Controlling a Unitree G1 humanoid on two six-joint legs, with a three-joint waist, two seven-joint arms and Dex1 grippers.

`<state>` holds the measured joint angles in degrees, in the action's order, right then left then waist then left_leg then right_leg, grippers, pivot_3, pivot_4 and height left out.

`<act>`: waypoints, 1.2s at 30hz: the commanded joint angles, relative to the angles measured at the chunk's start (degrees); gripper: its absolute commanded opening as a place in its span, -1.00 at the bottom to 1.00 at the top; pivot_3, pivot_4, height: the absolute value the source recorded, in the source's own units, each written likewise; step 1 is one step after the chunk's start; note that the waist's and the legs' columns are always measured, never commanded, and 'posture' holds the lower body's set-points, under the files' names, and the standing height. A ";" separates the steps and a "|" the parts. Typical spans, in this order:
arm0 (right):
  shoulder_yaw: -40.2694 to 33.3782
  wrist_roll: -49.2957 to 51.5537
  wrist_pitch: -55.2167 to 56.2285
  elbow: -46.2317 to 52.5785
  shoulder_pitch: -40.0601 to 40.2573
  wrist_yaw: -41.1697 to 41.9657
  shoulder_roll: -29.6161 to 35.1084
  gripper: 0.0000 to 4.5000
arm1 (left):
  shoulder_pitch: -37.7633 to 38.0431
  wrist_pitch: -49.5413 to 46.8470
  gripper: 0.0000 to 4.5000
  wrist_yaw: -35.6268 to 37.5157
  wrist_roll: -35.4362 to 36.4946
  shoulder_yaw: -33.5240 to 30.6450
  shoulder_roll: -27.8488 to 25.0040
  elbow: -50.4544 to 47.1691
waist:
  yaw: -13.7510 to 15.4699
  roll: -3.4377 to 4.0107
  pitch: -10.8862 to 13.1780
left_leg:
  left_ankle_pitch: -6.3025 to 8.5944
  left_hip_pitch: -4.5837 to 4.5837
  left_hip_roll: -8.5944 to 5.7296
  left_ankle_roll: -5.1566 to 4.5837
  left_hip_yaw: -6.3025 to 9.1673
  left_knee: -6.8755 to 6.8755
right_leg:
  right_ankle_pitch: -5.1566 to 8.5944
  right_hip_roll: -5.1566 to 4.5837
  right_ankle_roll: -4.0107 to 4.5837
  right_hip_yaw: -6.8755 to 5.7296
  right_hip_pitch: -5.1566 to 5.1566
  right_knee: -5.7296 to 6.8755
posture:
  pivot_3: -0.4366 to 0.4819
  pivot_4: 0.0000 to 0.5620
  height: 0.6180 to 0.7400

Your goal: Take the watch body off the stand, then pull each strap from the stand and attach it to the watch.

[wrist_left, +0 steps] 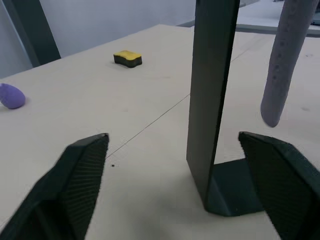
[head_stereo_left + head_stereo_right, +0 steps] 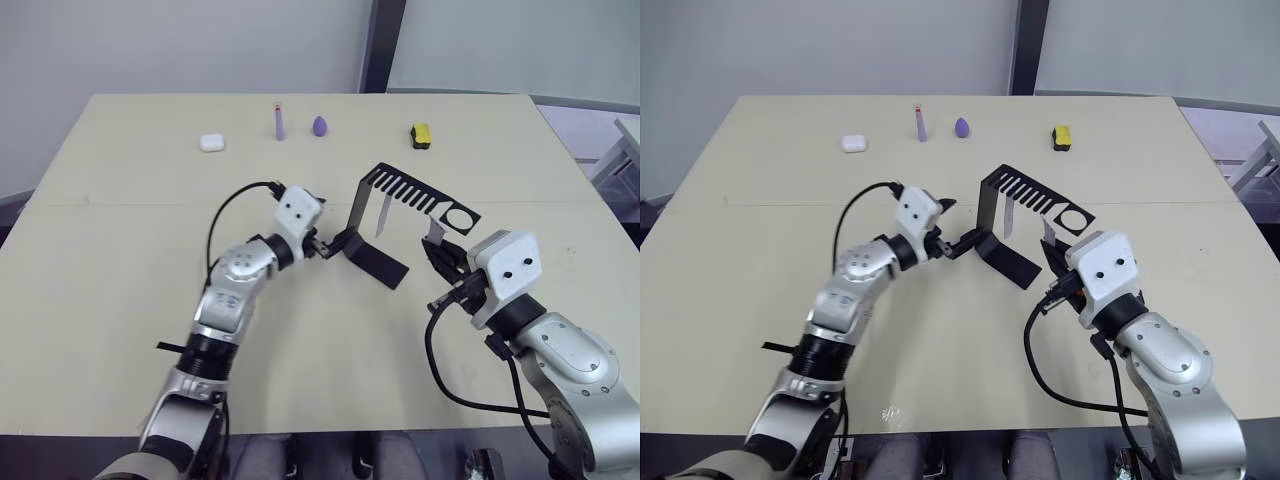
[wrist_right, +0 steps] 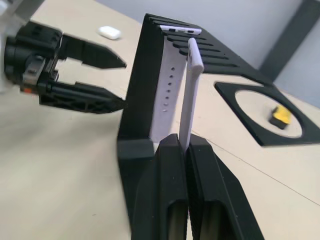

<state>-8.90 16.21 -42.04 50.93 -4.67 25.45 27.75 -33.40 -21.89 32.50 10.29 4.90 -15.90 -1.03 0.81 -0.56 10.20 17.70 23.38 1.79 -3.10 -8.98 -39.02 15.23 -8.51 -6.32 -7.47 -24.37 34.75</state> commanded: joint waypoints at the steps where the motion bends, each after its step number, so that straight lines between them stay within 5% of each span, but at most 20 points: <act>1: -3.26 6.24 -0.12 0.31 -1.38 3.12 0.73 -1.00 | 2.07 -5.27 0.98 9.69 8.93 -2.40 -4.23 -6.32 | -0.20 0.00 0.00 | 0.00 0.00 0.00 0.00 0.00 0.00 | 0.00 0.00 0.00 0.01 0.00 0.03 | -0.05 -0.47 1.00; 8: -6.35 28.14 -7.05 -3.57 -4.21 9.37 2.23 -1.00 | 2.81 -20.81 0.98 26.09 29.68 -5.91 -13.28 -13.11 | -0.86 0.02 0.01 | -0.01 0.00 -0.01 0.03 0.06 -0.01 | 0.01 0.01 0.01 -0.02 0.06 0.19 | -0.05 -0.47 1.00; 14: -5.24 43.57 -11.69 -10.35 -8.73 11.53 3.88 -1.00 | -0.18 -26.32 0.98 25.00 38.13 -6.76 -9.06 -11.52 | -0.79 0.02 0.02 | -0.01 -0.06 -0.04 0.02 0.15 -0.01 | 0.00 0.01 0.01 -0.06 0.20 0.13 | -0.05 -0.47 1.00; 18: -3.10 46.36 -11.96 -12.71 -10.78 10.94 4.46 -1.00 | -1.20 -28.55 0.22 24.77 39.70 -5.20 -8.23 -11.36 | -0.93 0.02 0.02 | -0.02 -0.07 -0.03 0.04 0.16 0.00 | 0.00 0.05 0.00 -0.07 0.23 0.13 | -0.05 -0.47 1.00; 36: 1.31 46.00 -9.40 -13.37 -11.52 9.69 6.04 -1.00 | -2.49 -29.82 0.22 20.40 40.25 -3.68 -2.33 -10.55 | -0.72 0.02 0.02 | -0.03 -0.07 -0.05 0.05 0.16 -0.02 | 0.00 0.04 -0.01 -0.08 0.24 0.09 | -0.05 -0.47 1.00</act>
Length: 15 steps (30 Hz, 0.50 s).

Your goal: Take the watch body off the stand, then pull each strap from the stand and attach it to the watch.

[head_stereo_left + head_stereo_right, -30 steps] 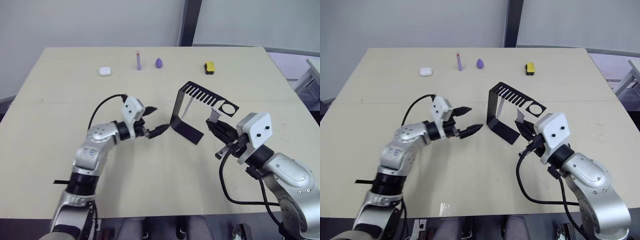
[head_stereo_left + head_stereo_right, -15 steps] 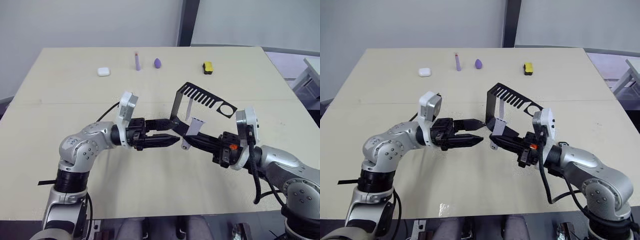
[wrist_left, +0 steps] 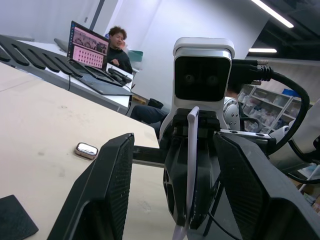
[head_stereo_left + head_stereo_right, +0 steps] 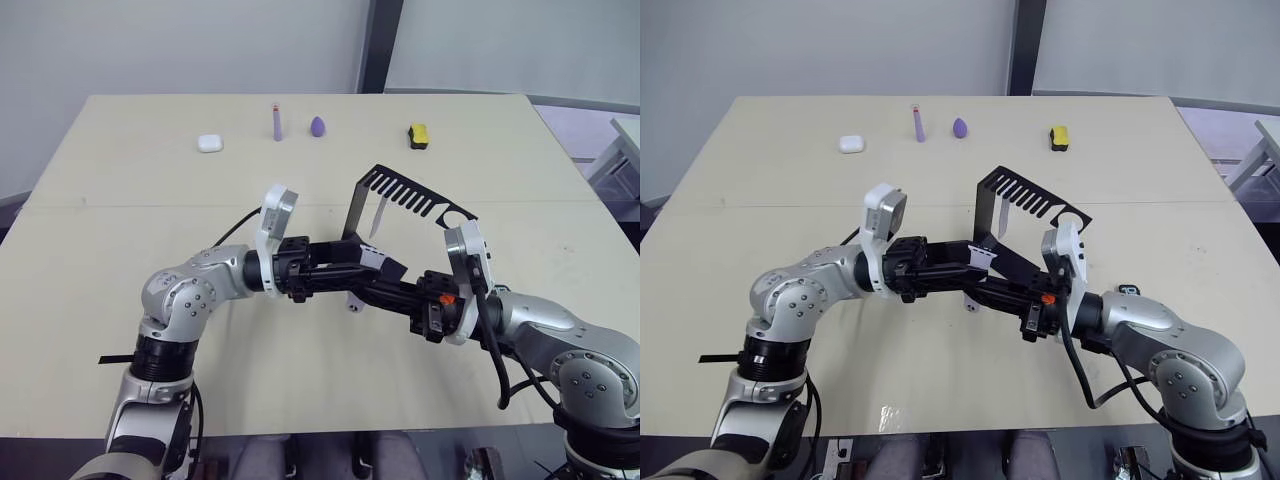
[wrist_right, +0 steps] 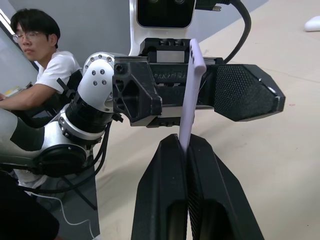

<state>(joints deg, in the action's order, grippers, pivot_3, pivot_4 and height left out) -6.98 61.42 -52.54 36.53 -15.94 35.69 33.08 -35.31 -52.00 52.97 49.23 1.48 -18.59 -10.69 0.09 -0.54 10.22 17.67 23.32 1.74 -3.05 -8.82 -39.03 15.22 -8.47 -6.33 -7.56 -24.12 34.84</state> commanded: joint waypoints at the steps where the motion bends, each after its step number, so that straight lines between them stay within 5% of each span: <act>1: -0.72 0.95 1.12 1.10 -0.14 -0.58 0.87 -1.00 | -0.48 0.20 0.10 0.07 1.49 -0.32 0.31 -1.01 | -0.01 0.00 0.00 | 0.00 0.00 0.00 0.00 0.00 0.00 | 0.00 0.00 0.00 0.00 0.00 0.00 | -0.05 -0.47 1.00; 3: -0.86 1.28 1.06 1.30 0.06 -0.62 1.15 -1.00 | -0.43 -0.01 -0.14 0.09 1.44 -0.14 0.09 -1.22 | -0.01 0.00 0.00 | 0.00 0.00 0.00 0.00 0.00 0.00 | 0.00 0.00 0.00 0.00 0.00 0.00 | -0.05 -0.47 1.00; 15: -1.68 4.50 0.75 0.97 0.07 -1.91 1.89 -1.00 | -0.35 -1.15 -0.14 -0.49 2.43 -0.69 0.17 -1.20 | -0.01 0.00 0.00 | 0.00 0.00 0.00 0.00 0.00 0.00 | 0.00 -0.01 0.00 0.01 0.00 -0.04 | -0.05 -0.47 1.00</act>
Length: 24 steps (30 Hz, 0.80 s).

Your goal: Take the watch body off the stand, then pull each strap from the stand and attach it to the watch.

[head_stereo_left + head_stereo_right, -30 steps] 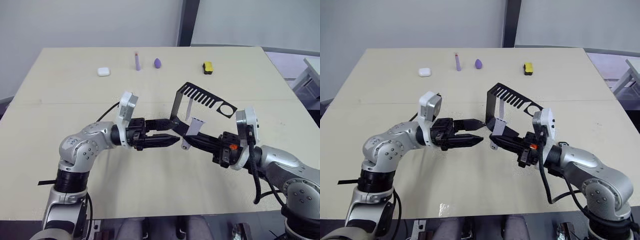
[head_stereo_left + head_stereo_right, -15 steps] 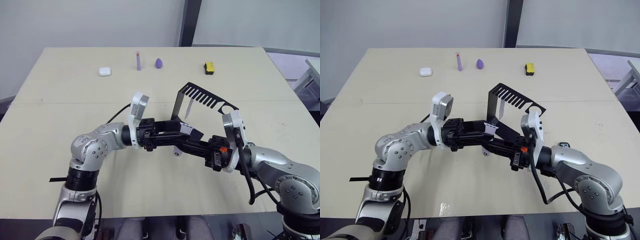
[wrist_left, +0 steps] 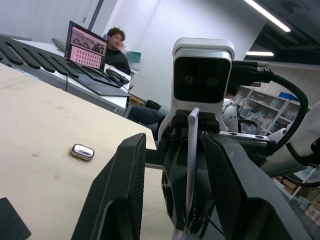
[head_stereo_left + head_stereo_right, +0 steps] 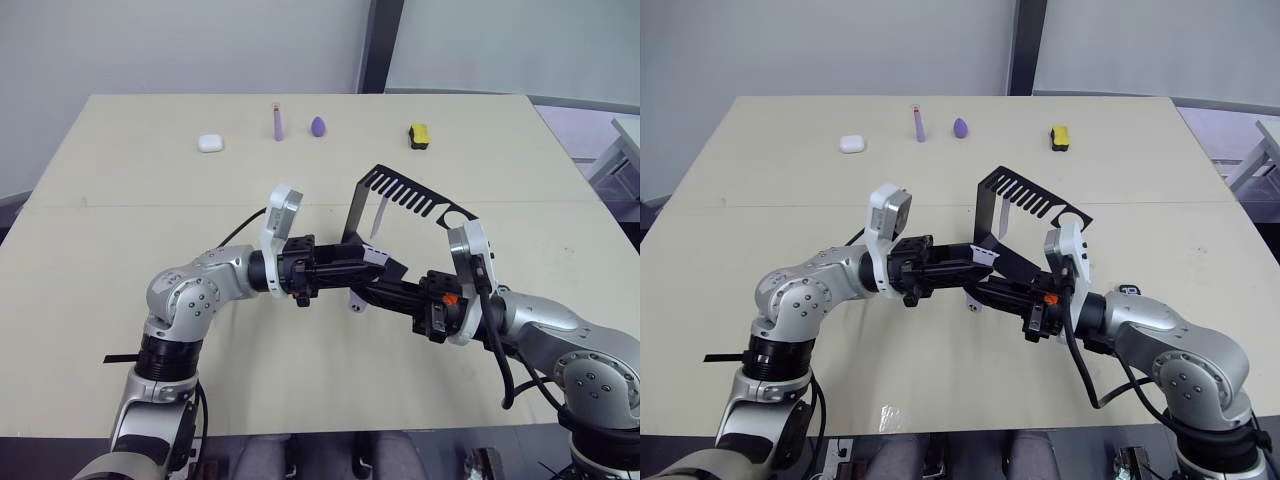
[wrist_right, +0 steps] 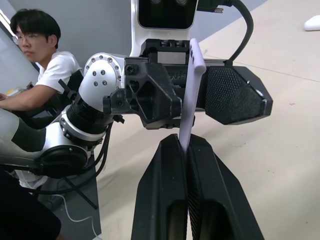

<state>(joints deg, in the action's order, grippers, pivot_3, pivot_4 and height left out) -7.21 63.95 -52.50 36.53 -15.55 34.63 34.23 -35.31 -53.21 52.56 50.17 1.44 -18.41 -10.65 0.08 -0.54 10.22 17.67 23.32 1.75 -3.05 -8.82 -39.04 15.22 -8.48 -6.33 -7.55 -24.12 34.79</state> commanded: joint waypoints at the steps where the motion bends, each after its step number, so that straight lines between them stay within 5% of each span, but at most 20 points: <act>1: -1.43 2.17 0.72 0.94 -0.35 -0.93 0.80 -1.00 | -0.25 0.36 -0.14 -0.01 1.16 -0.47 -0.07 -1.24 | 0.00 0.00 0.00 | 0.00 0.00 0.00 0.00 0.00 0.00 | 0.00 0.00 0.00 0.00 0.00 -0.01 | -0.05 -0.47 1.00; 24: -1.70 4.92 1.04 -0.42 -1.20 -2.52 2.16 -1.00 | 0.15 0.18 -0.14 0.35 2.27 -1.37 -0.55 -1.28 | 0.02 0.00 0.00 | 0.00 0.00 0.00 0.00 0.00 0.00 | 0.00 0.00 0.00 0.00 0.00 -0.05 | -0.05 -0.47 1.00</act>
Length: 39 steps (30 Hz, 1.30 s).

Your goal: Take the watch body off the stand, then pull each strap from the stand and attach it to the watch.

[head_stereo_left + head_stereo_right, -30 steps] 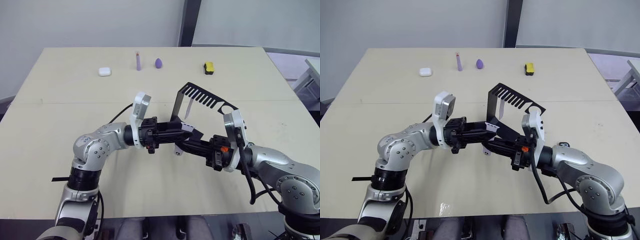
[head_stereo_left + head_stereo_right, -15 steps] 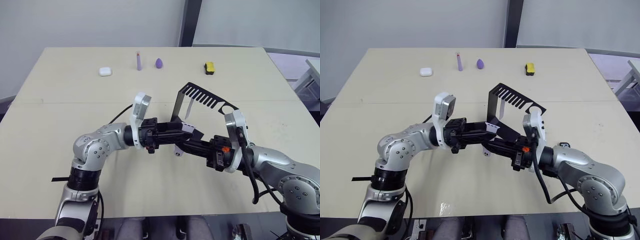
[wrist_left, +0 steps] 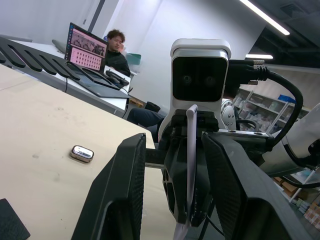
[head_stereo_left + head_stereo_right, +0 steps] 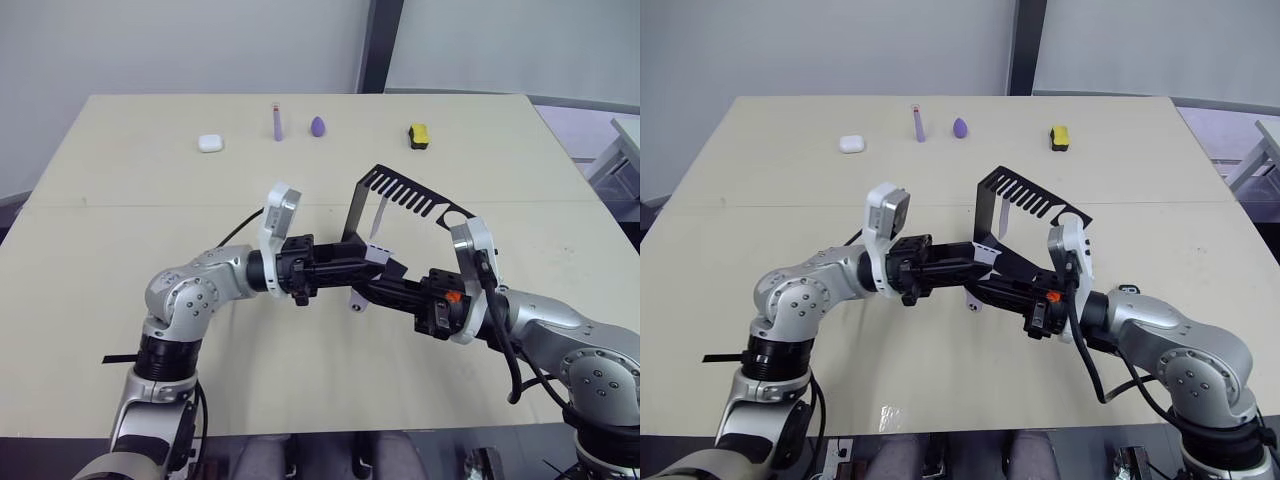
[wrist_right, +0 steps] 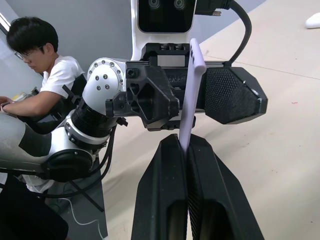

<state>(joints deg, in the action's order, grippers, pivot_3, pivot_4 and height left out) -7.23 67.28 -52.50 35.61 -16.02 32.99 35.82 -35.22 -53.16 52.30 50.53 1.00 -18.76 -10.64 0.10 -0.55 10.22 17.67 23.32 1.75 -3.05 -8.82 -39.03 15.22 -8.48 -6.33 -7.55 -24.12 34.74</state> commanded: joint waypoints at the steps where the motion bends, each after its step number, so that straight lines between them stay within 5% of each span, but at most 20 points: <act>1: -1.69 1.58 1.04 0.45 -0.75 -0.84 0.61 -1.00 | 0.04 0.09 -0.14 0.56 2.07 -1.04 -0.20 -1.37 | 0.02 0.00 0.00 | 0.00 0.00 0.00 0.00 0.00 0.00 | 0.00 0.00 0.00 0.00 0.00 0.01 | -0.05 -0.47 1.00; 5: -1.65 1.47 1.01 0.41 -0.81 -0.76 0.72 -1.00 | 0.10 0.19 -0.14 0.31 2.61 -1.29 0.07 -1.43 | 0.00 0.00 0.00 | 0.00 0.00 0.00 0.00 0.00 0.00 | 0.00 0.00 0.00 0.00 0.00 0.00 | -0.05 -0.47 1.00; 9: -1.59 1.35 0.98 0.46 -0.84 -0.67 0.82 -1.00 | 0.01 0.27 -0.72 -0.19 2.86 -1.14 0.35 -1.42 | 0.02 0.00 0.00 | 0.00 0.00 0.00 0.00 0.00 0.00 | 0.00 0.00 0.00 0.00 0.00 0.00 | -0.05 -0.47 1.00; 30: -1.48 1.53 1.02 0.45 -1.22 -1.41 0.58 -1.00 | -0.03 -0.08 -0.72 -0.09 3.43 -0.63 0.55 -1.42 | 0.01 0.00 0.00 | 0.00 0.00 0.00 0.00 0.00 0.00 | 0.00 0.00 0.00 0.00 0.00 -0.02 | -0.05 -0.47 1.00; 32: -1.36 1.41 1.09 0.38 -1.32 -1.51 0.47 -1.00 | 0.04 -0.43 -0.96 0.12 3.95 -0.63 0.65 -1.51 | 0.01 0.00 0.00 | 0.00 0.00 0.00 0.00 0.00 0.00 | 0.00 0.00 0.00 0.00 0.00 -0.02 | -0.05 -0.47 1.00; 39: -1.46 1.29 1.42 0.82 -1.19 -2.10 0.50 -1.00 | -0.01 -1.00 -0.99 0.38 5.18 -0.91 1.04 -1.23 | 0.01 0.00 0.00 | 0.00 0.00 0.00 0.00 0.00 0.00 | 0.00 0.00 0.00 0.00 0.00 -0.05 | -0.05 -0.47 1.00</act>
<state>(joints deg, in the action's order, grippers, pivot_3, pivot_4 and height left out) -7.23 67.76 -52.35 35.37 -16.68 31.86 36.00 -35.21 -53.96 52.08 53.61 0.41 -18.33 -10.58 0.11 -0.55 10.22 17.67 23.32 1.75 -3.05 -8.82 -39.03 15.23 -8.48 -6.33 -7.54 -24.12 34.69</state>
